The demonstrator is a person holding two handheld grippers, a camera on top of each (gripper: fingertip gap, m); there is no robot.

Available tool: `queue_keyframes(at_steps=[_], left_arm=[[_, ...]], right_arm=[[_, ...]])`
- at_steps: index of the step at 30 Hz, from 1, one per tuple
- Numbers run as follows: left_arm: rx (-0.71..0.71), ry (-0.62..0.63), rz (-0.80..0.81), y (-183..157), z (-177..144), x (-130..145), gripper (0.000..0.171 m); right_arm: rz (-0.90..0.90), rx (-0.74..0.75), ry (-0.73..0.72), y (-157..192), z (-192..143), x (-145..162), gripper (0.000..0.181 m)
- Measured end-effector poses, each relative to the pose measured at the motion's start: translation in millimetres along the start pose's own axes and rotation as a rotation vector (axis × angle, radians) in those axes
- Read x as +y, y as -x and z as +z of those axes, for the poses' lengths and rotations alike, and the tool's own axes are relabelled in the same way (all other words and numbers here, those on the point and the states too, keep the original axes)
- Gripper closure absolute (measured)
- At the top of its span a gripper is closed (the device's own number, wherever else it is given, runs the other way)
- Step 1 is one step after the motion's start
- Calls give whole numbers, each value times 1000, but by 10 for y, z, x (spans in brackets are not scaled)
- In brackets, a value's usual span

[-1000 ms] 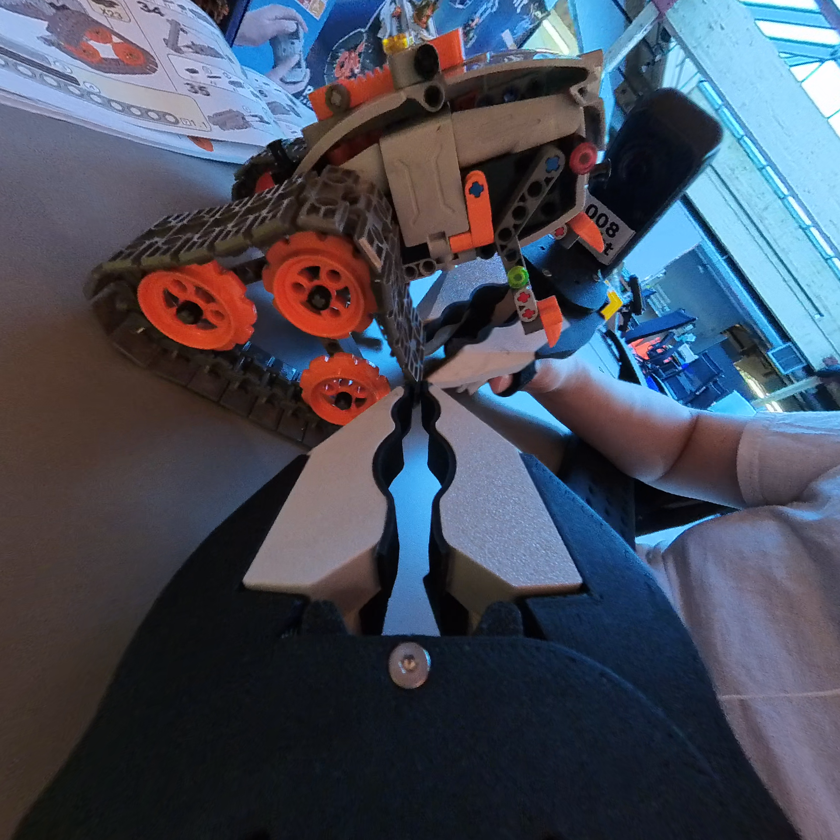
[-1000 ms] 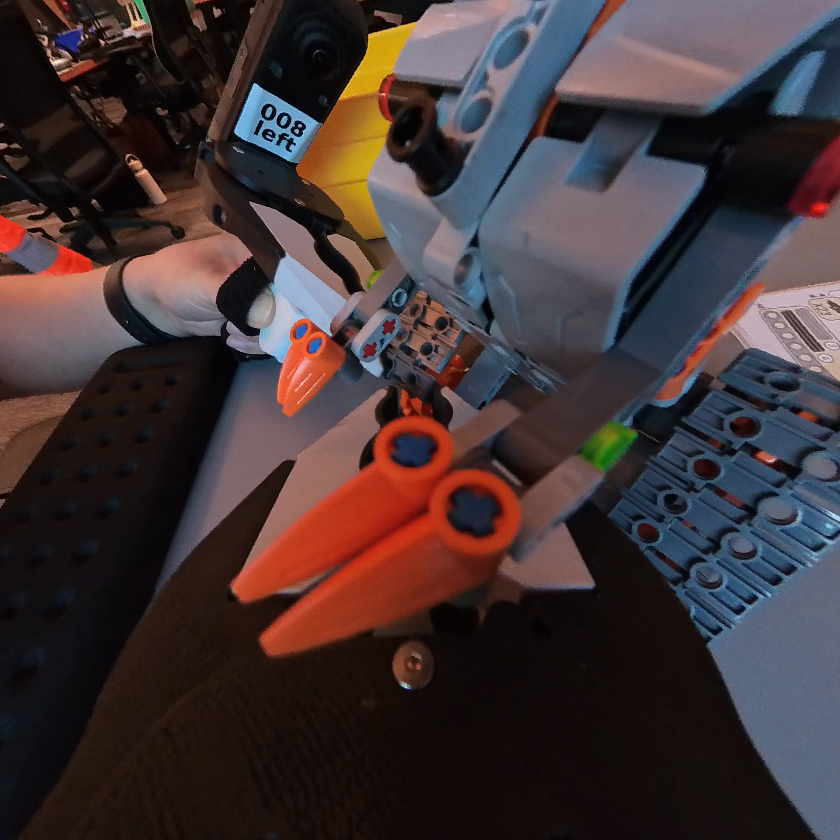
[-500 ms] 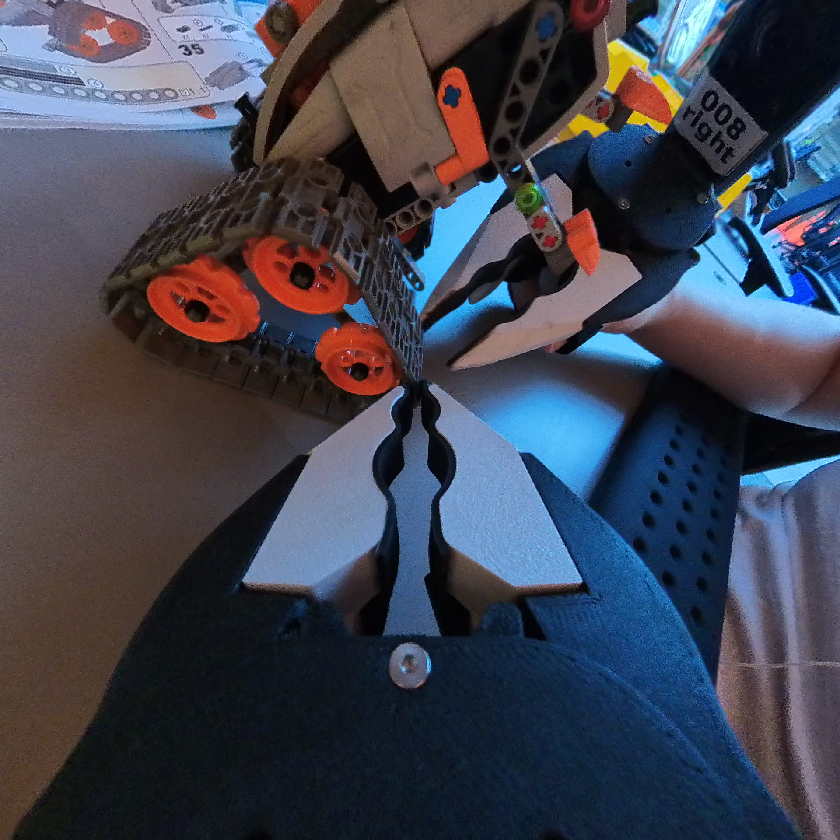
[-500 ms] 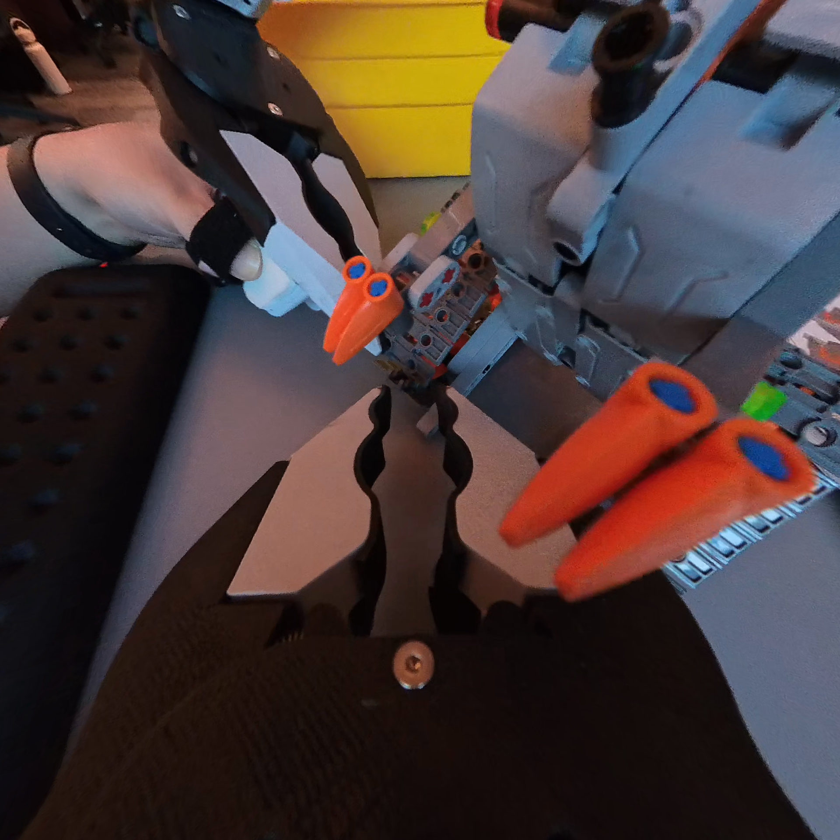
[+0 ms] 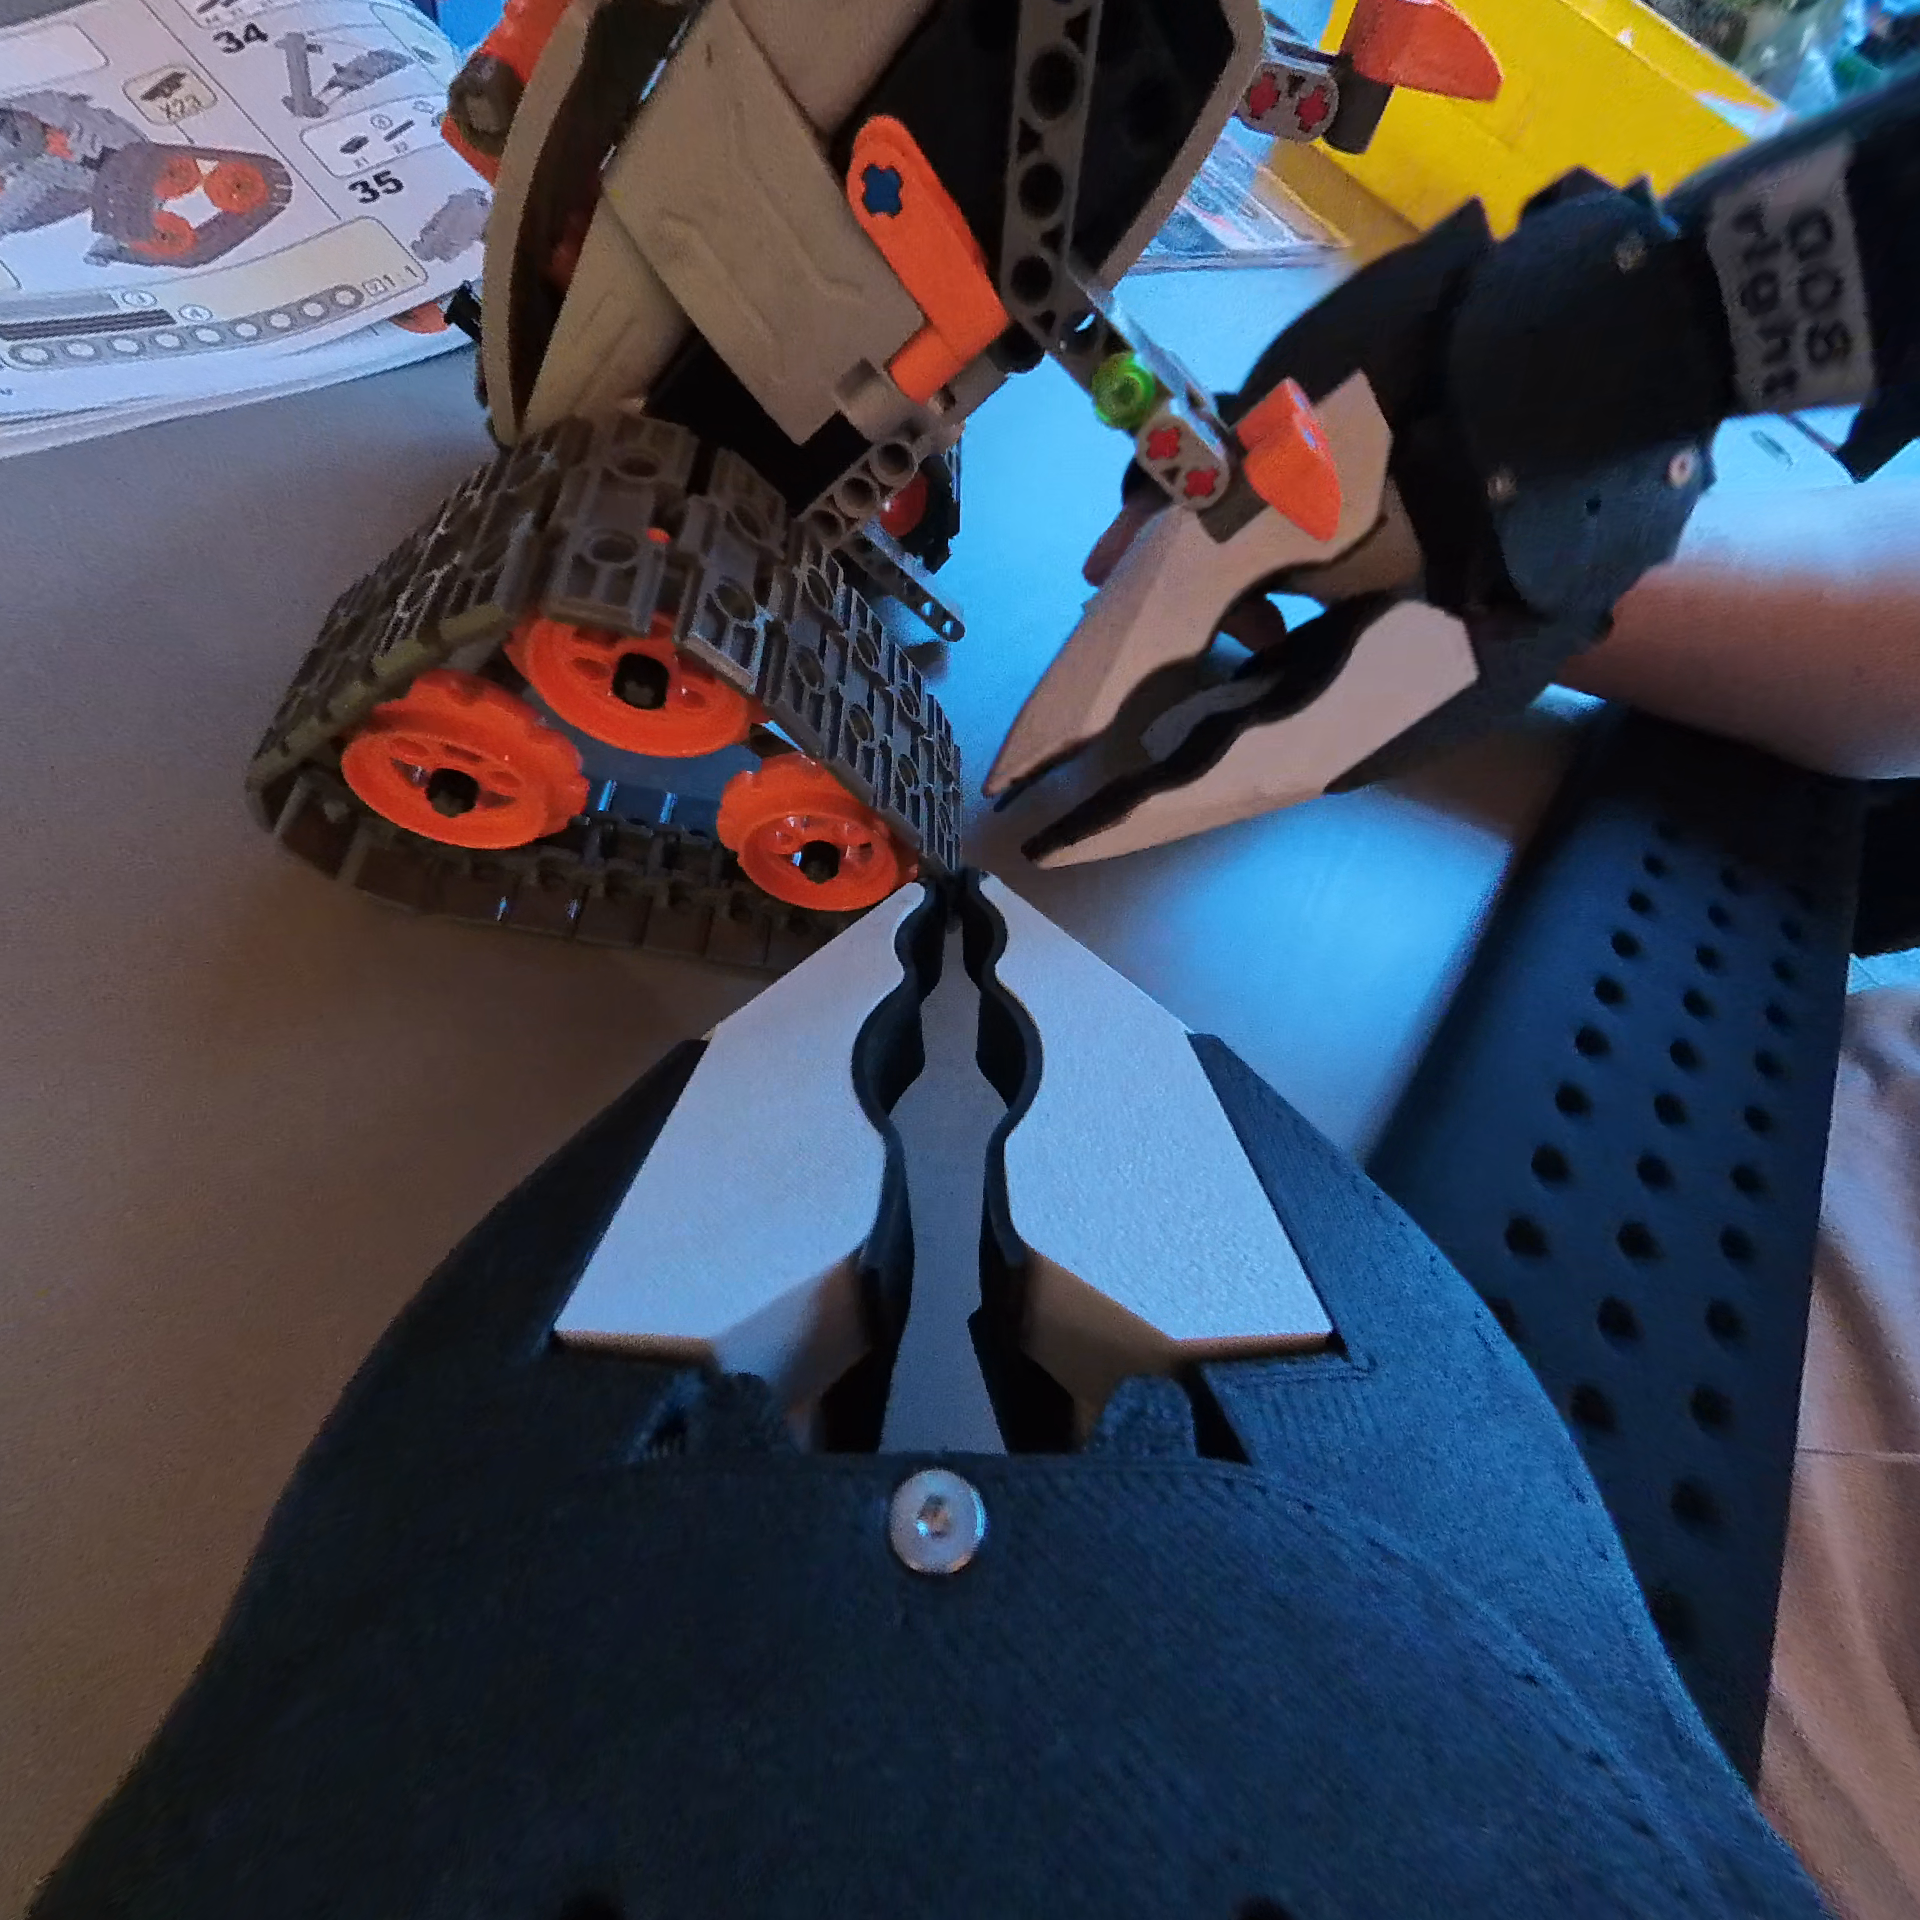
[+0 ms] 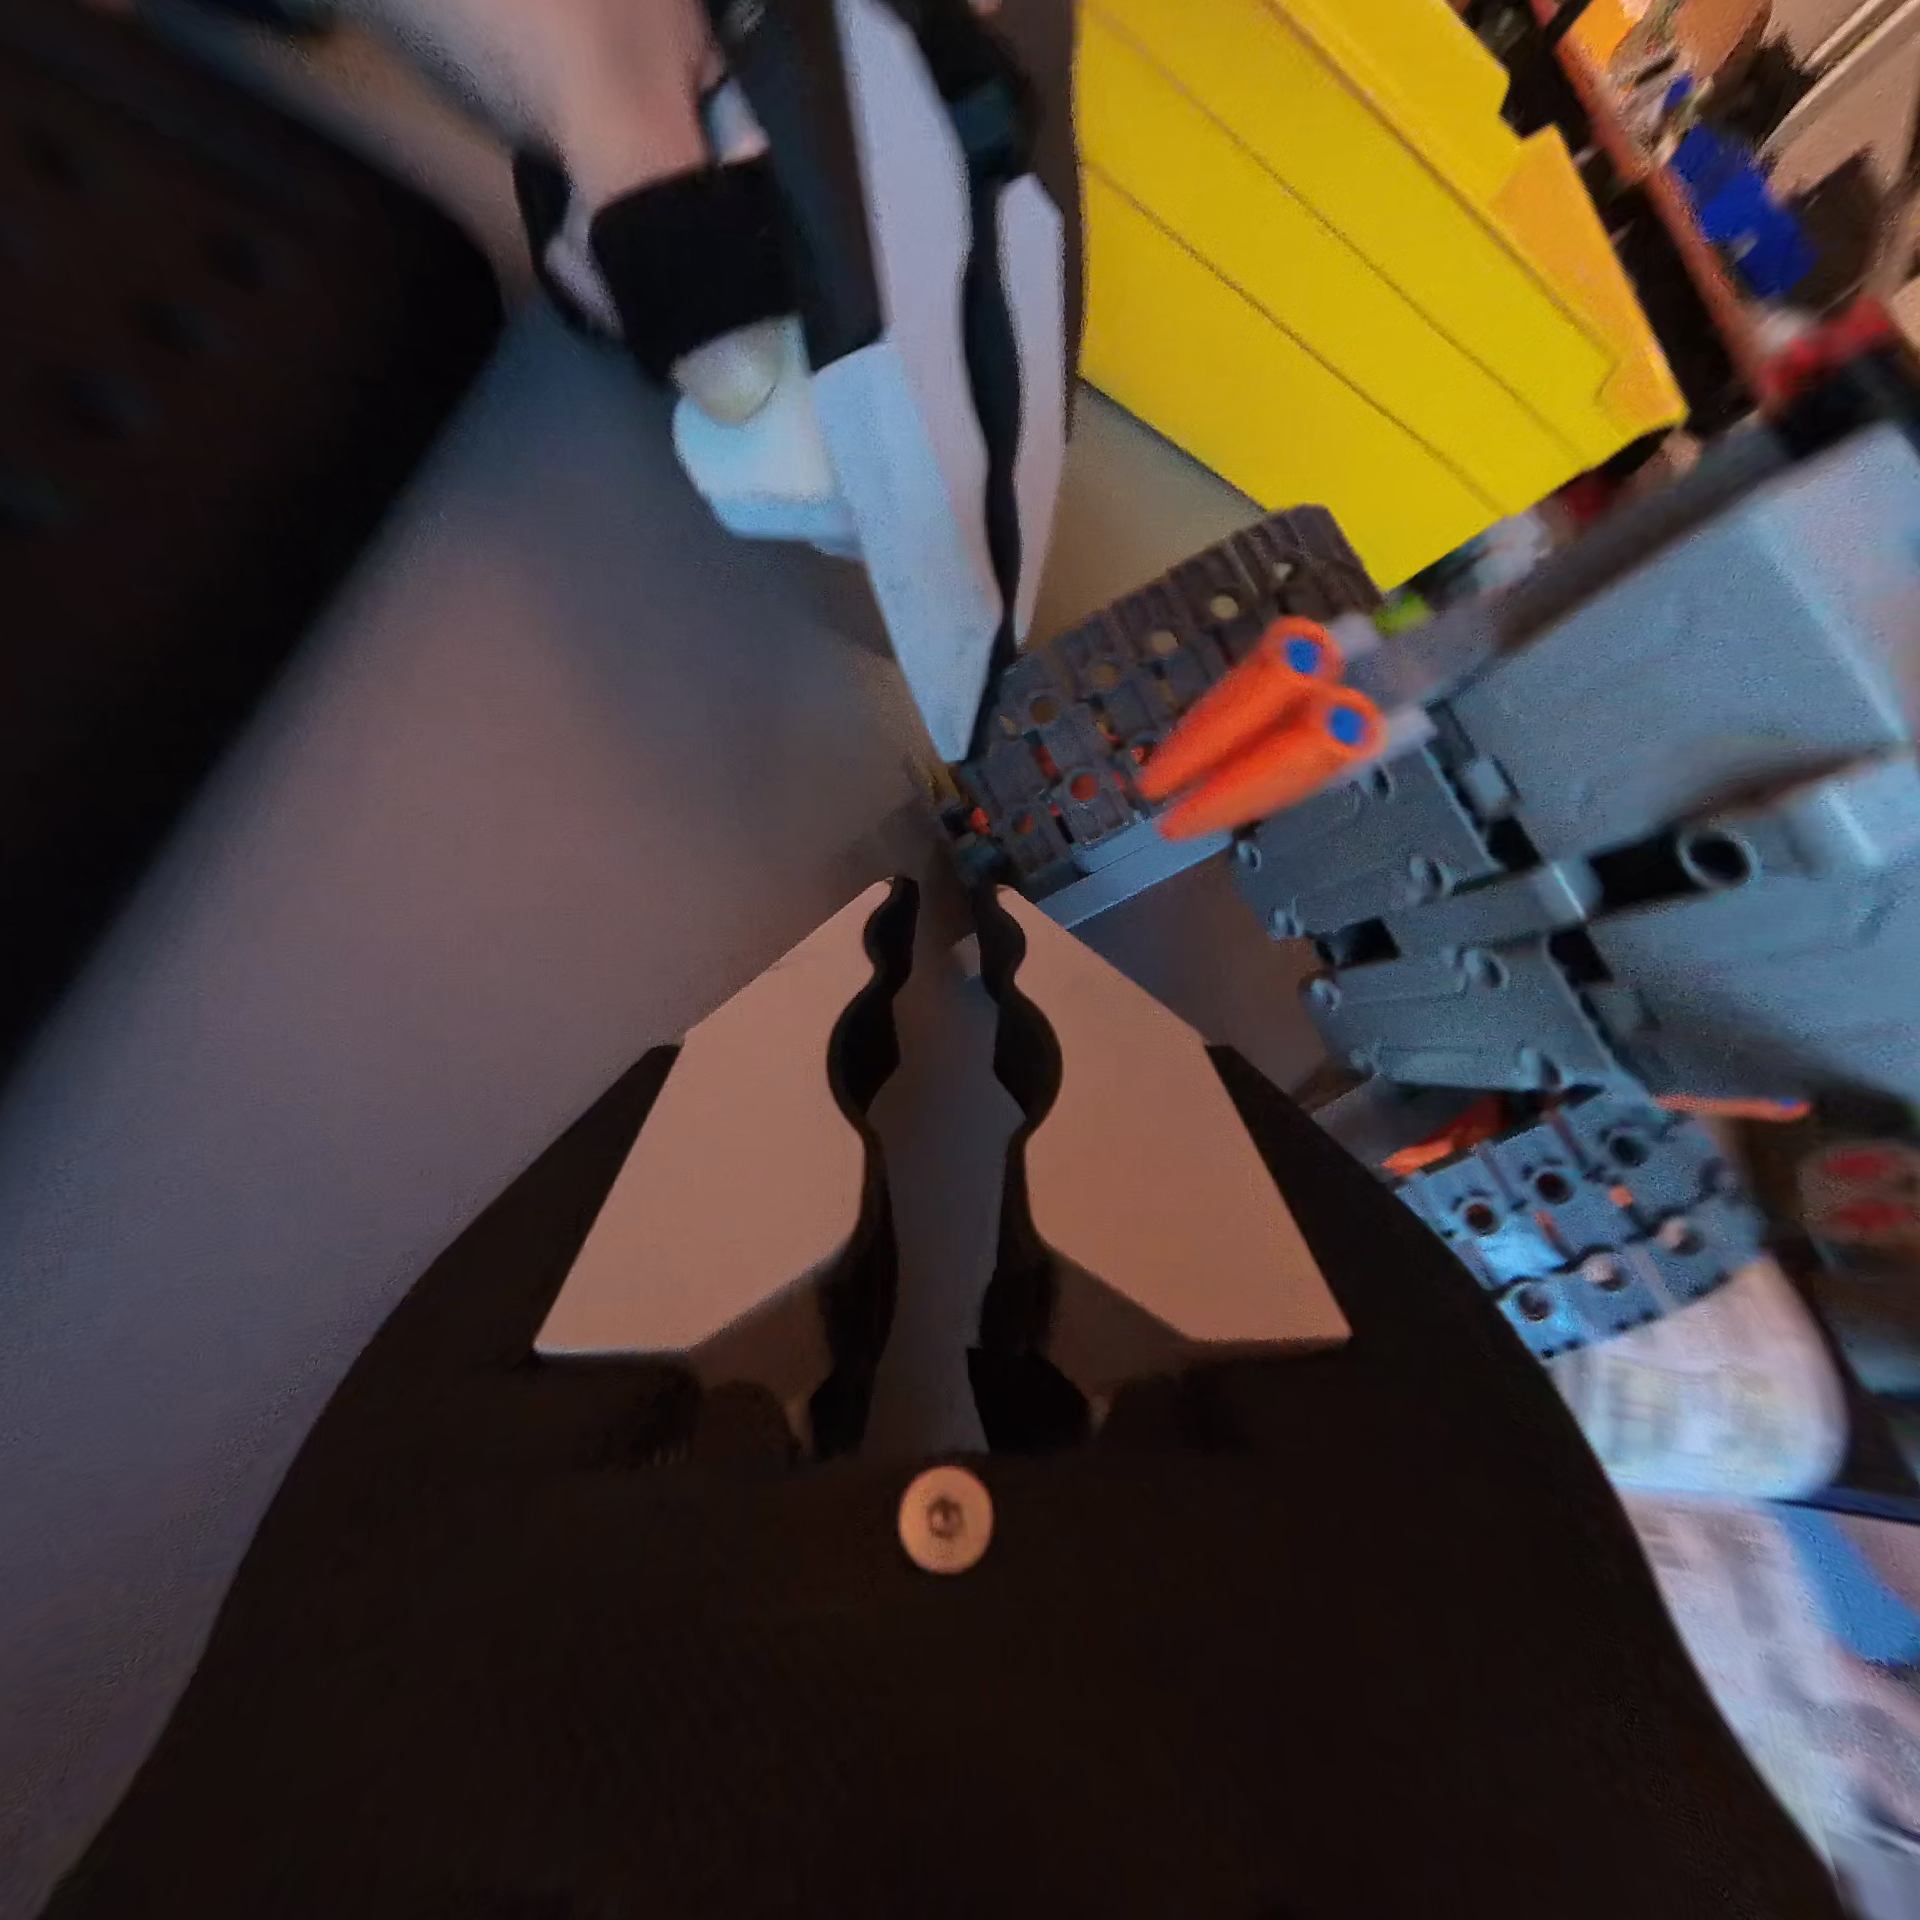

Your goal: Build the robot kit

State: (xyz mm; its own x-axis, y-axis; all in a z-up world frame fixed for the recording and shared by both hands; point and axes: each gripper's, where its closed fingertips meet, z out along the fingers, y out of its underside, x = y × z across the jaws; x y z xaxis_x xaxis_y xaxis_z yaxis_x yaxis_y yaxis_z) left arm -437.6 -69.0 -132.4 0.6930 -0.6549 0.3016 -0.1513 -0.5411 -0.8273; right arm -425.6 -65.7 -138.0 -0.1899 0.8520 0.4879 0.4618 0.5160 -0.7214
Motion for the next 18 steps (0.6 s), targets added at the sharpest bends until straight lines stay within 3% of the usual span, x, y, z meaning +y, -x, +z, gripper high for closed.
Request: queue_keyframes(at_steps=[3, 7, 14, 18], left_arm=[[6, -1, -3, 2, -2, -3, 171], [5, -3, 4, 10, -9, -5, 170], [-2, -6, 2, 38, -24, -8, 170], [3, -9, 1, 40, -31, -14, 170]], right_arm=[[-214, 102, 80, -24, 65, 79, 168], [-322, 172, 122, -72, 127, 70, 171], [-340, 188, 143, -69, 184, 80, 175], [-243, 206, 33, -136, 69, -100, 181]])
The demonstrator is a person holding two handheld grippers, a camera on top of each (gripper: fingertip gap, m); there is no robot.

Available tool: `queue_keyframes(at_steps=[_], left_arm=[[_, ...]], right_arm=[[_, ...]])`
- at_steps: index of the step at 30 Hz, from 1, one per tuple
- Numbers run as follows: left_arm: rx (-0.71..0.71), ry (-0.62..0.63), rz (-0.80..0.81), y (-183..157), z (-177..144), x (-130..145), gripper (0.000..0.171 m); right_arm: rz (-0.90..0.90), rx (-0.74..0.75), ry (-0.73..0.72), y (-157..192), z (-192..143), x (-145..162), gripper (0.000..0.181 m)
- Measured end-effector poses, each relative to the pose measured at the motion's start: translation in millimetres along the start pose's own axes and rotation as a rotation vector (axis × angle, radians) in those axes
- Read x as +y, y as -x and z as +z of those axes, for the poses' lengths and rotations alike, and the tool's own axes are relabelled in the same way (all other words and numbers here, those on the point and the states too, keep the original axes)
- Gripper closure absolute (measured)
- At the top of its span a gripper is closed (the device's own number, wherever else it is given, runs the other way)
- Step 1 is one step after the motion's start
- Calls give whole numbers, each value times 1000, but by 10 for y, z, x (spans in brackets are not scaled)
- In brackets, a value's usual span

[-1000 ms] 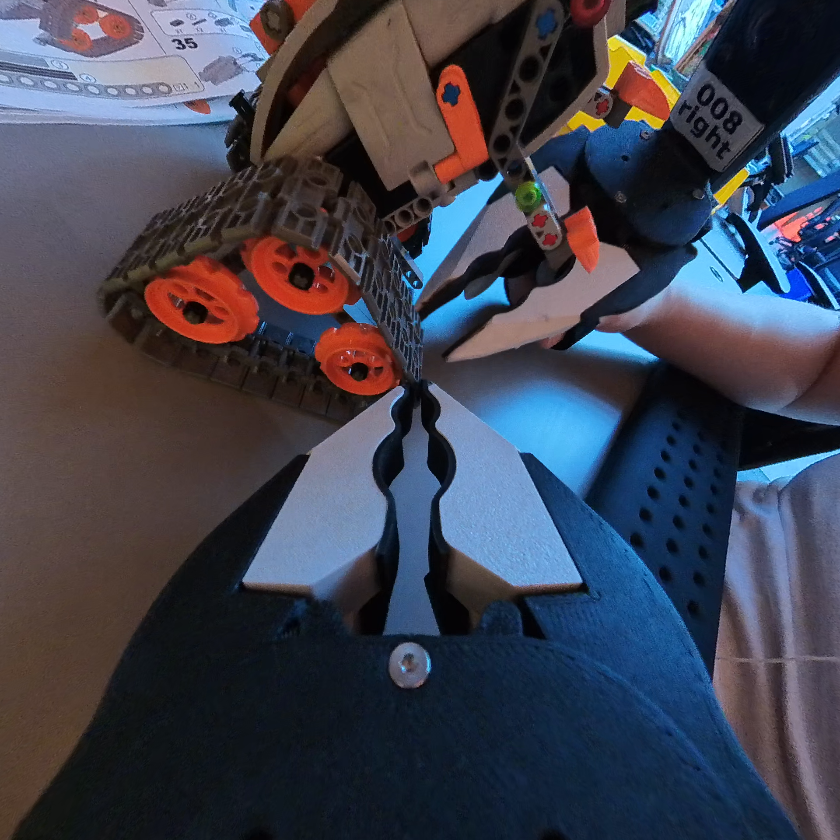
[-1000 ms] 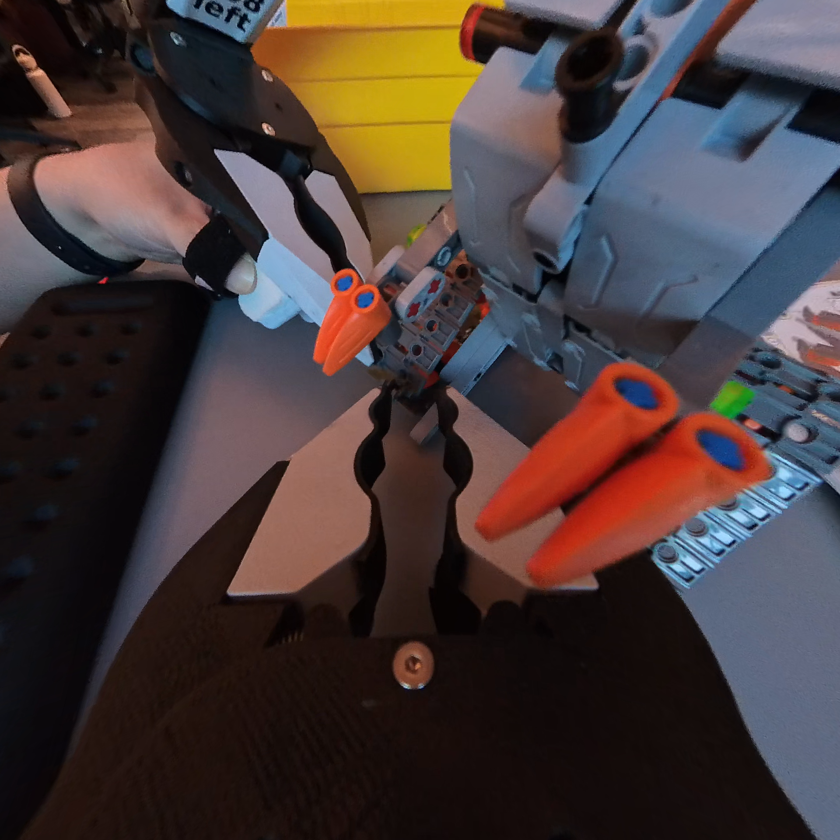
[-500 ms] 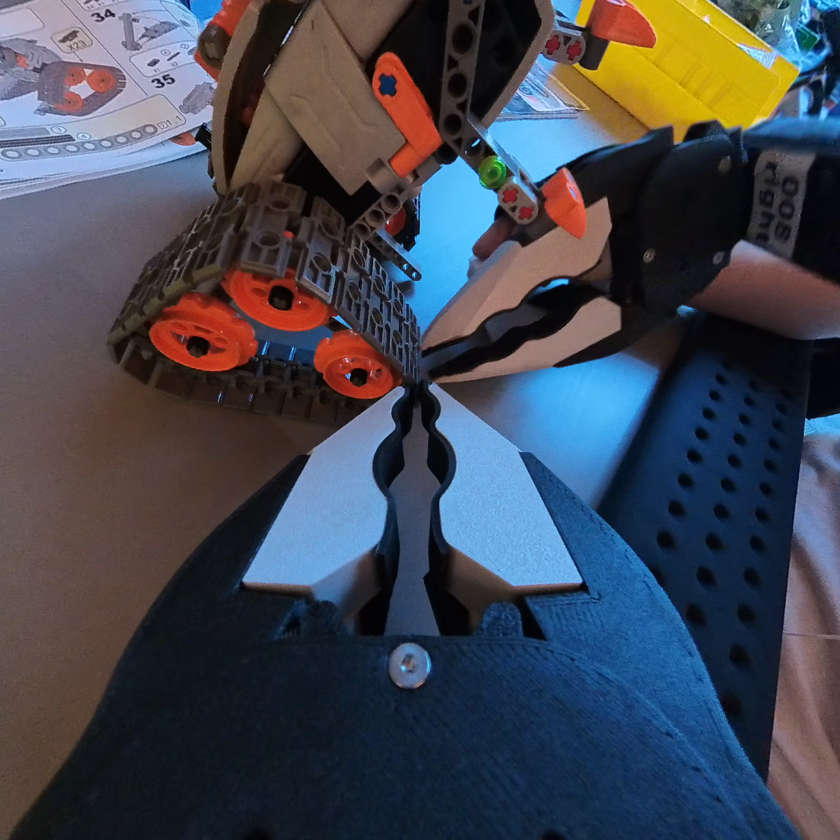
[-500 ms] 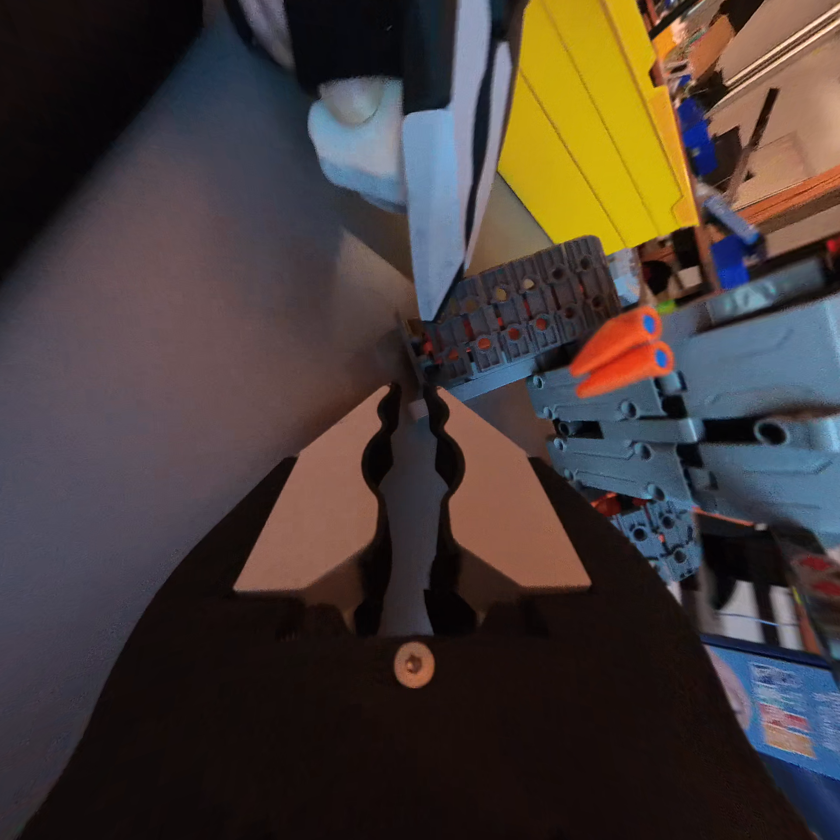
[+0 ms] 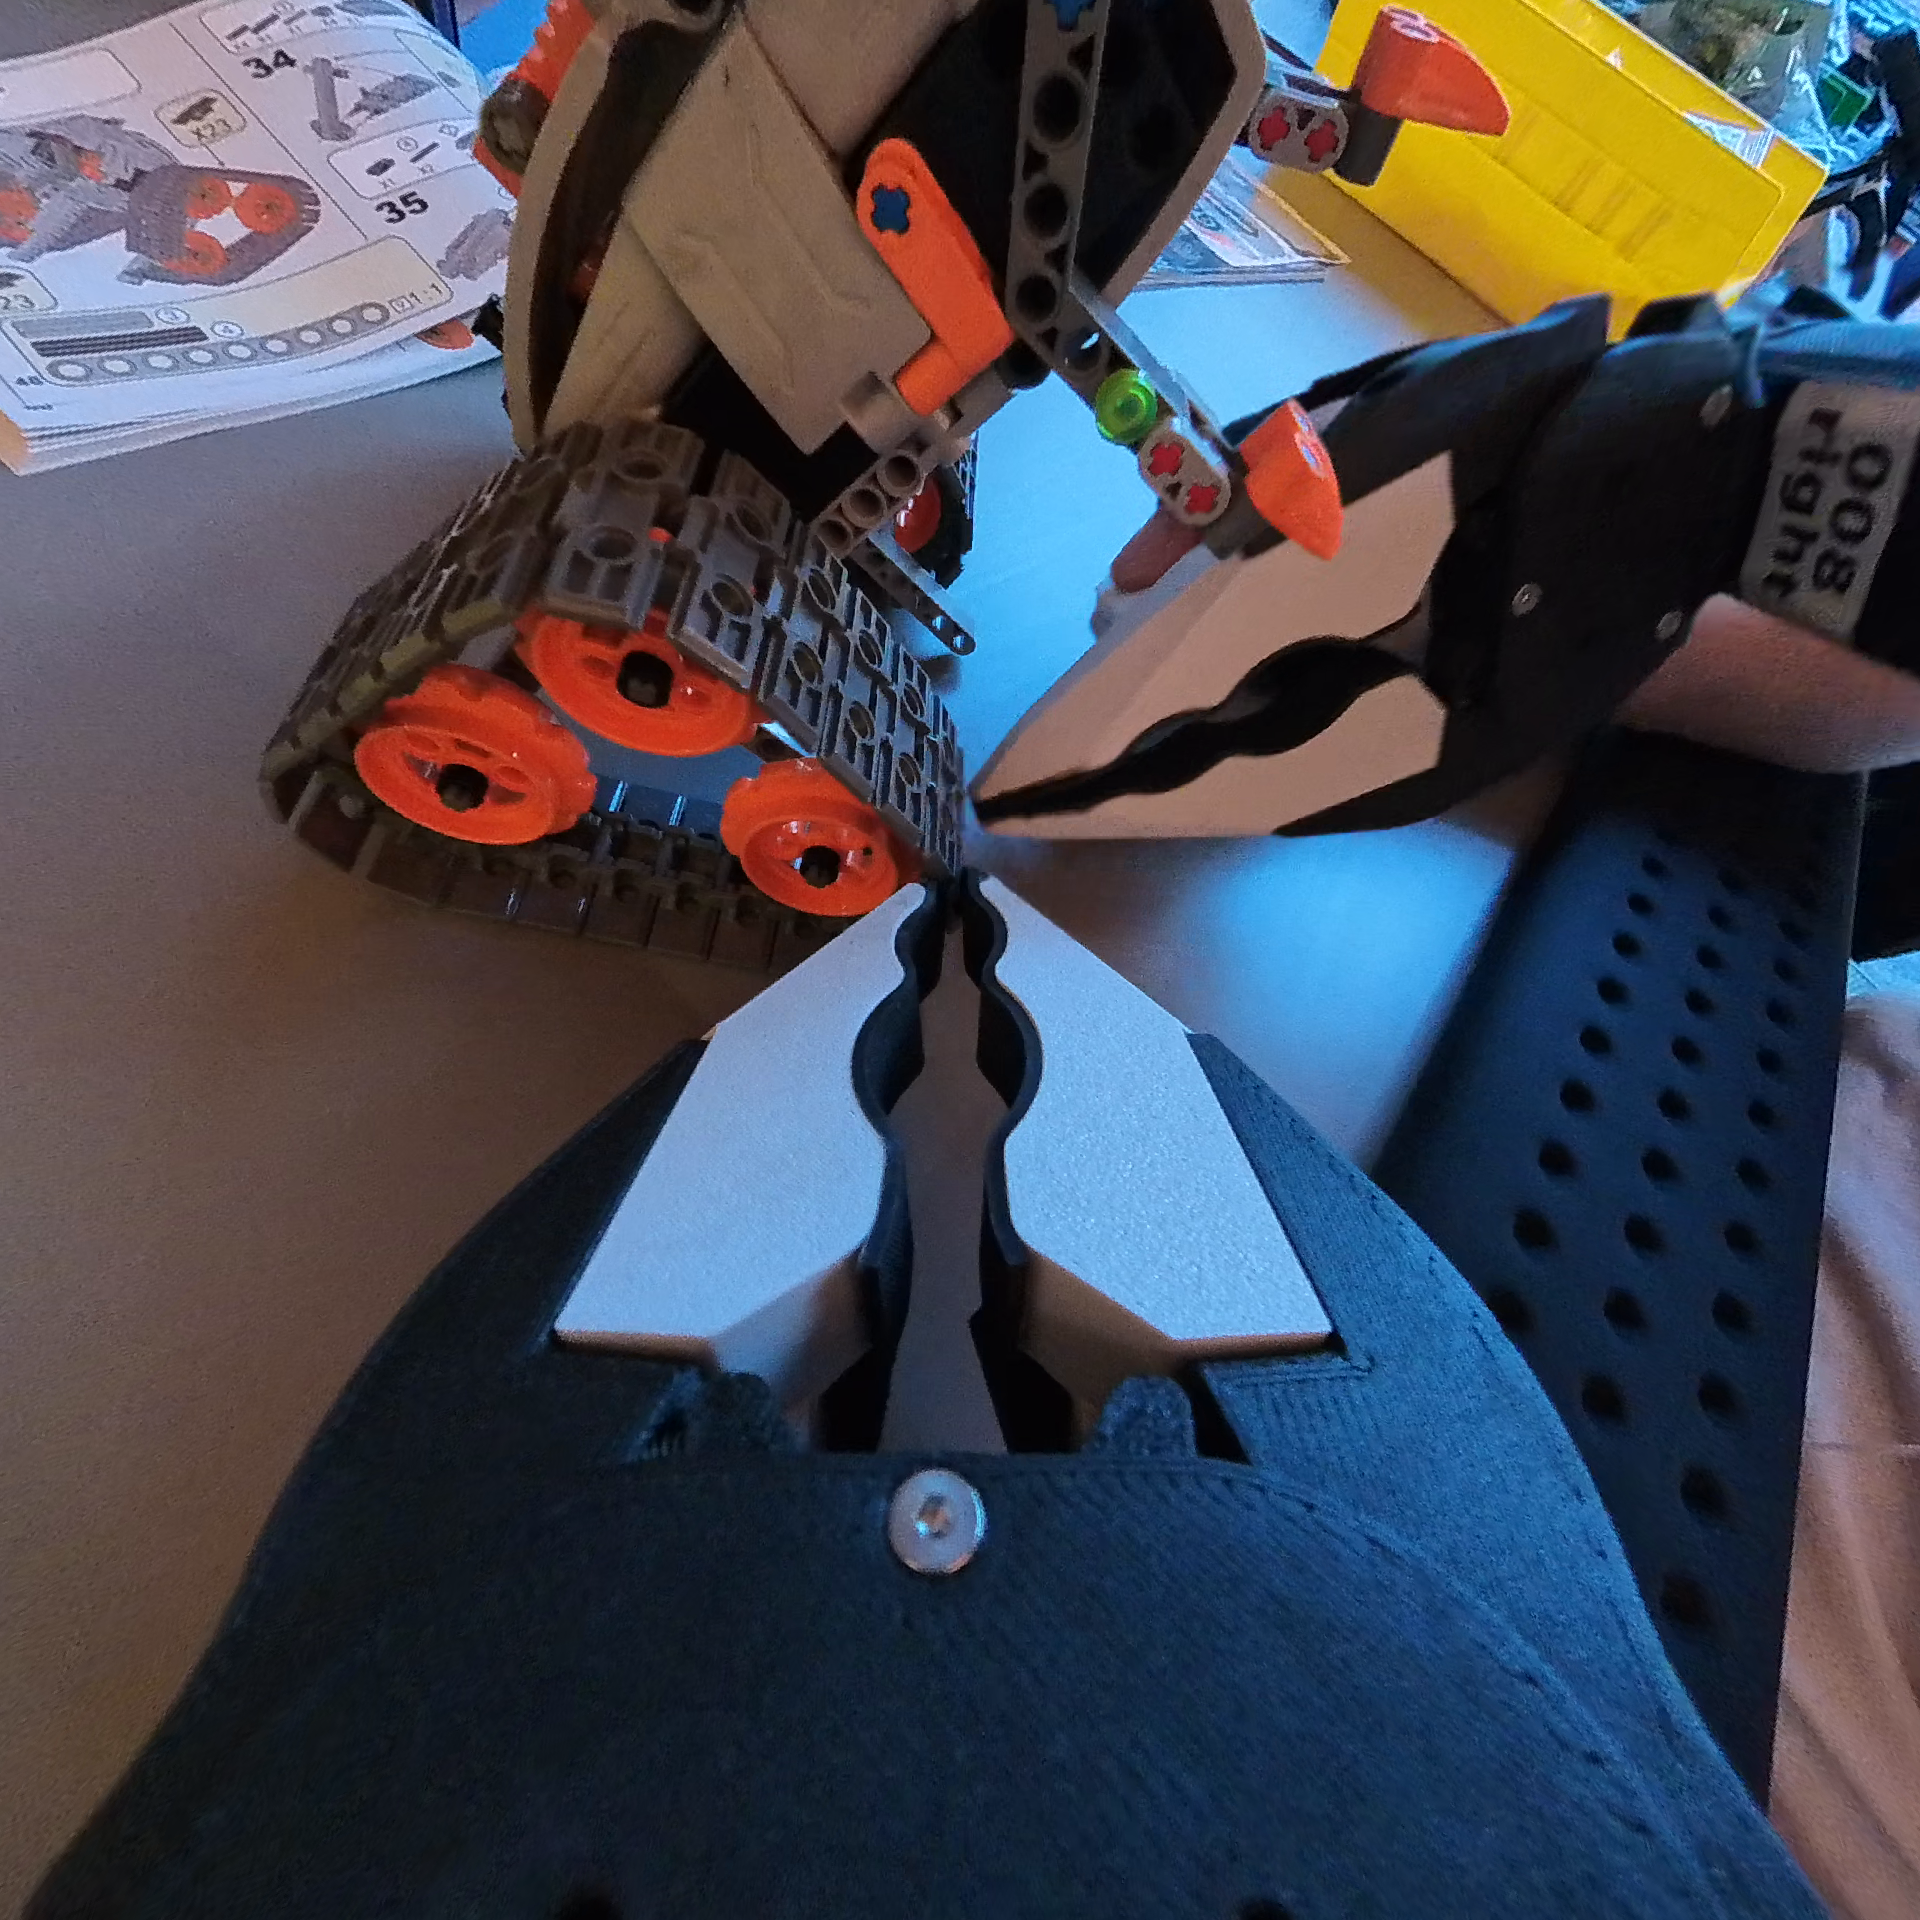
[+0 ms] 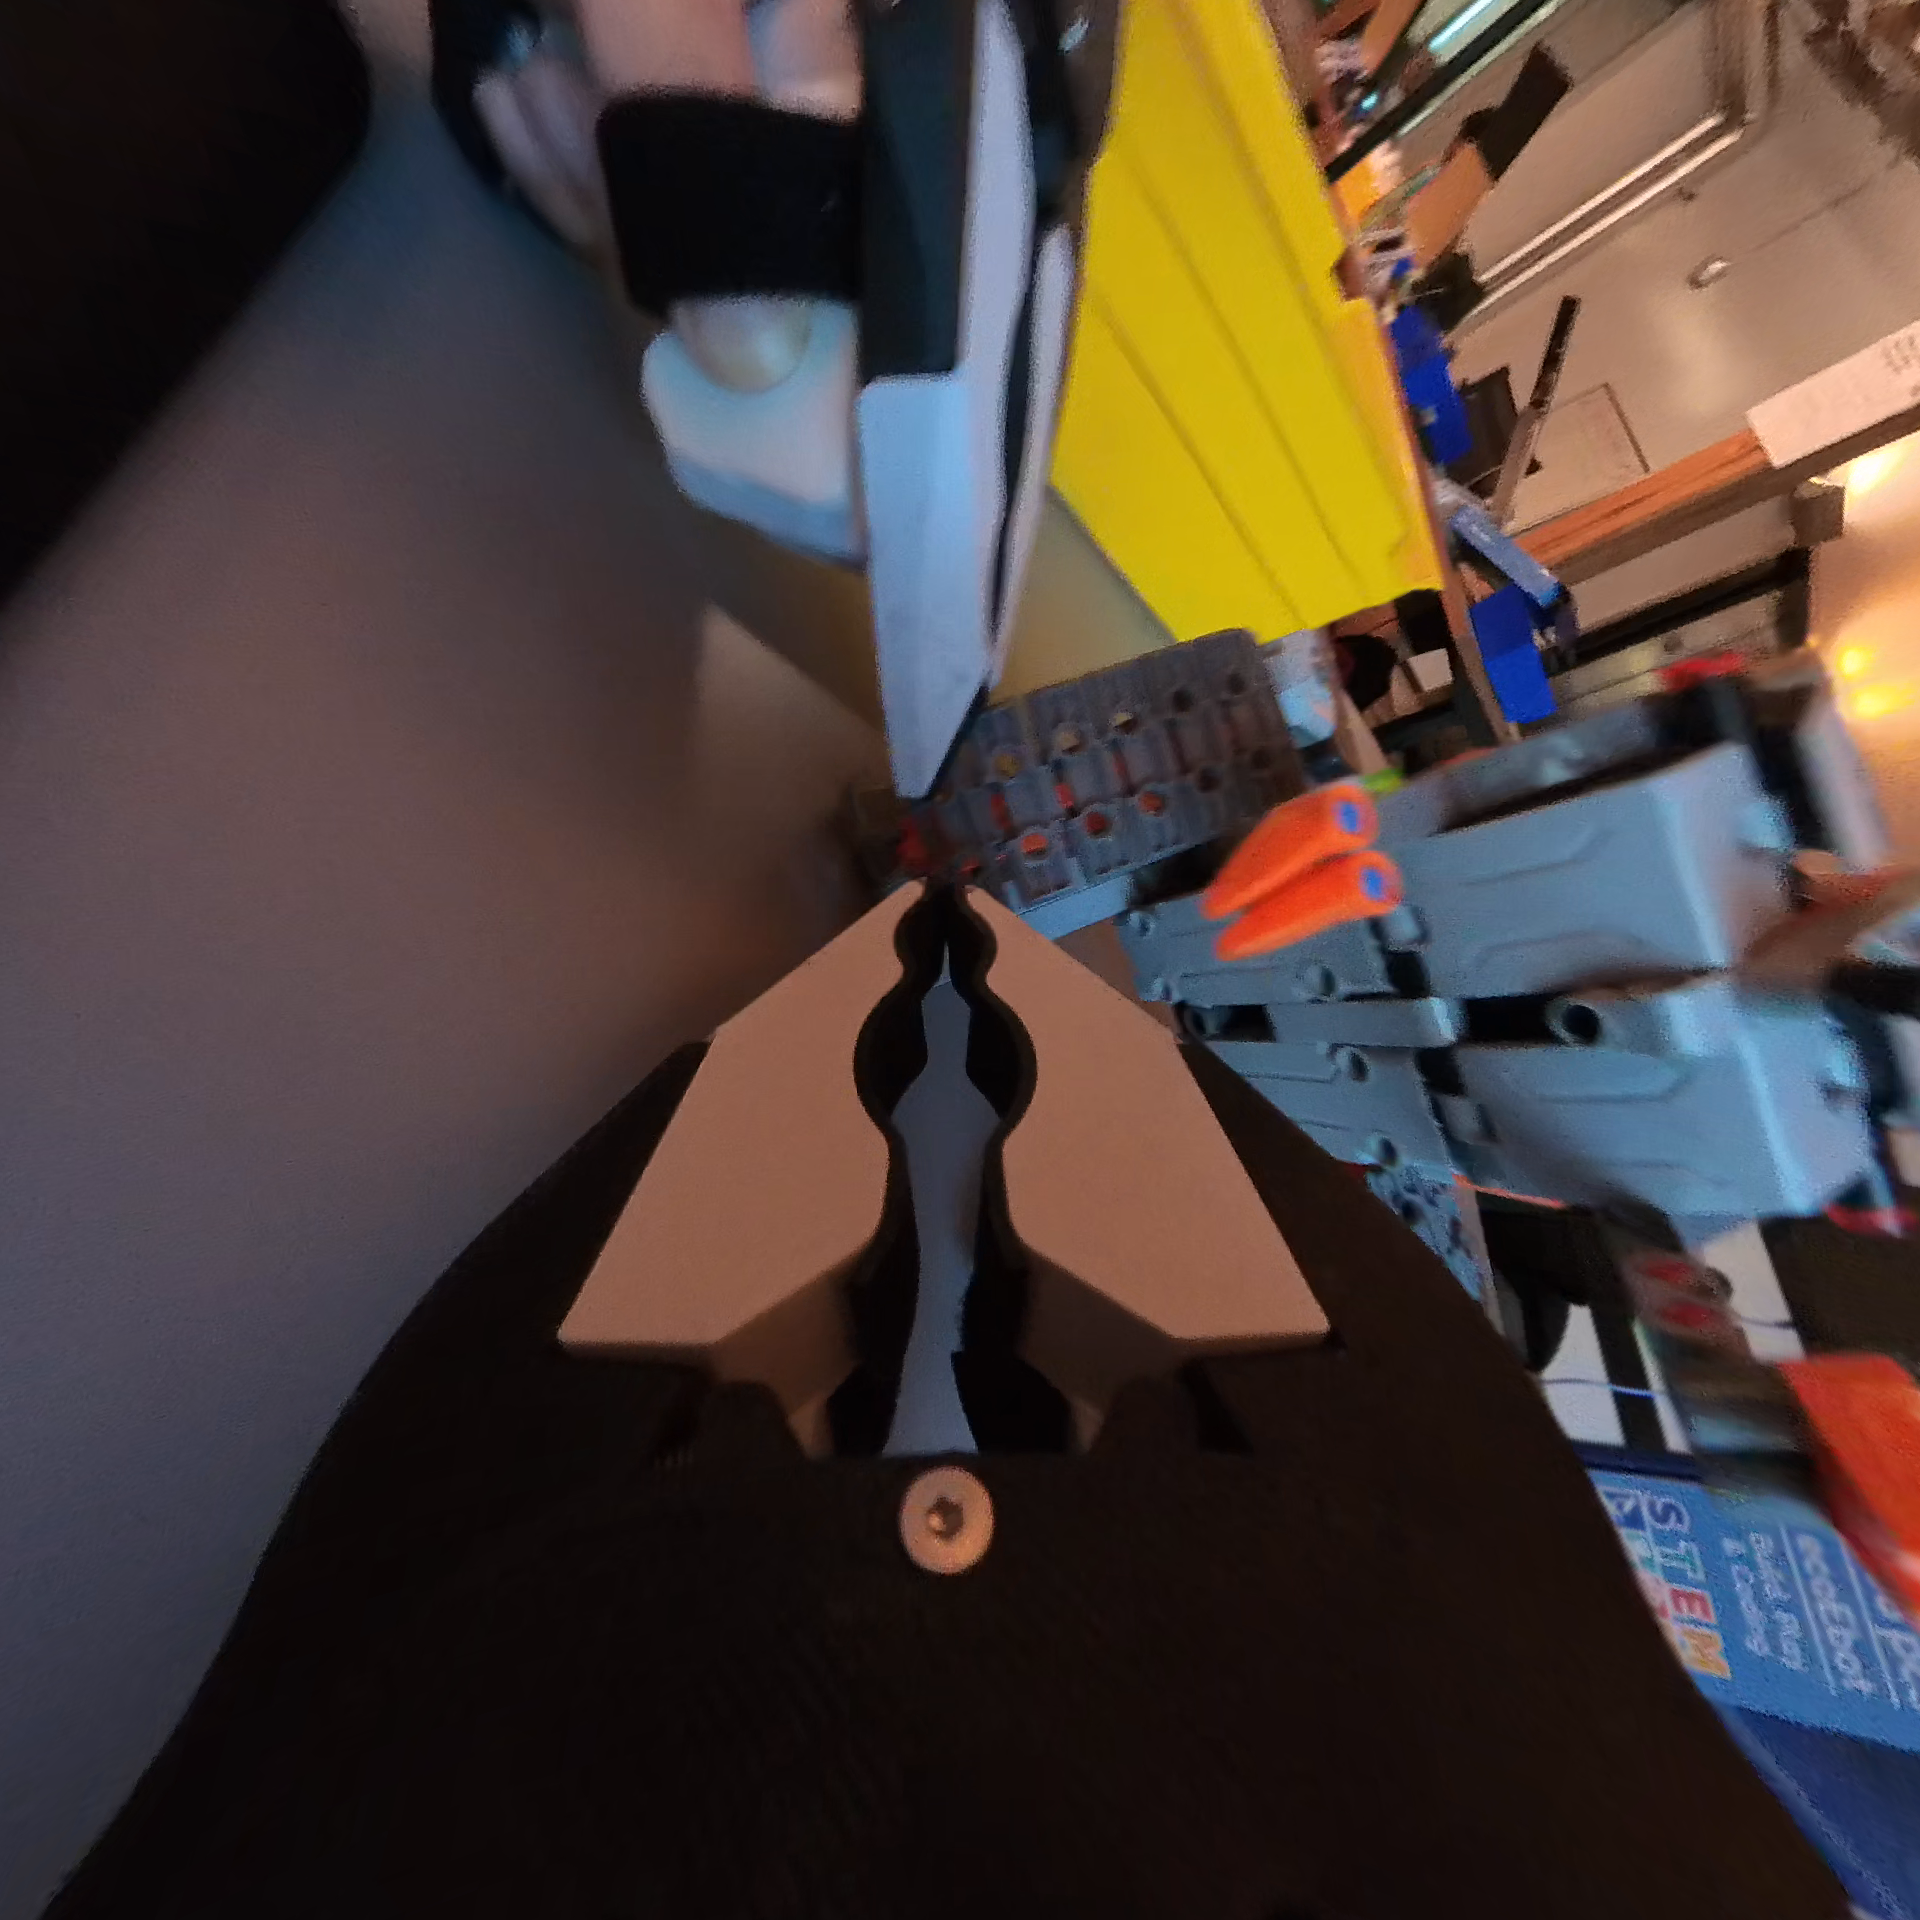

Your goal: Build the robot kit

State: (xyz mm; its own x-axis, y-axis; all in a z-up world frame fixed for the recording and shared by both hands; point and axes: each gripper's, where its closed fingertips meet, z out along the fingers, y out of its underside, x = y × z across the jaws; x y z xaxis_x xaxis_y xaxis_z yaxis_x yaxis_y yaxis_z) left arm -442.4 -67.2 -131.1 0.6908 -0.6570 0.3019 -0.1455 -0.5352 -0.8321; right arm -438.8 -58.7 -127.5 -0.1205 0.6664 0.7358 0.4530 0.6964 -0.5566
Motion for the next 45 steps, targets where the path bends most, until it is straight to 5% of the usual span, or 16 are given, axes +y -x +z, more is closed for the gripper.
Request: queue_keyframes(at_steps=[8, 11, 26, 45], left_arm=[[39, 0, -52, 9, -12, 2, 170], [37, 2, -49, 9, -8, 4, 170], [47, 3, -66, 3, -5, 7, 171], [83, 30, 89, -147, -139, -39, 170]], right_arm=[[2, -133, -10, 188, -62, 12, 180], [-72, -98, 27, 193, -13, 73, 167], [-279, 21, 83, 138, 105, 134, 178], [314, -267, 45, 113, -62, -101, 178]])
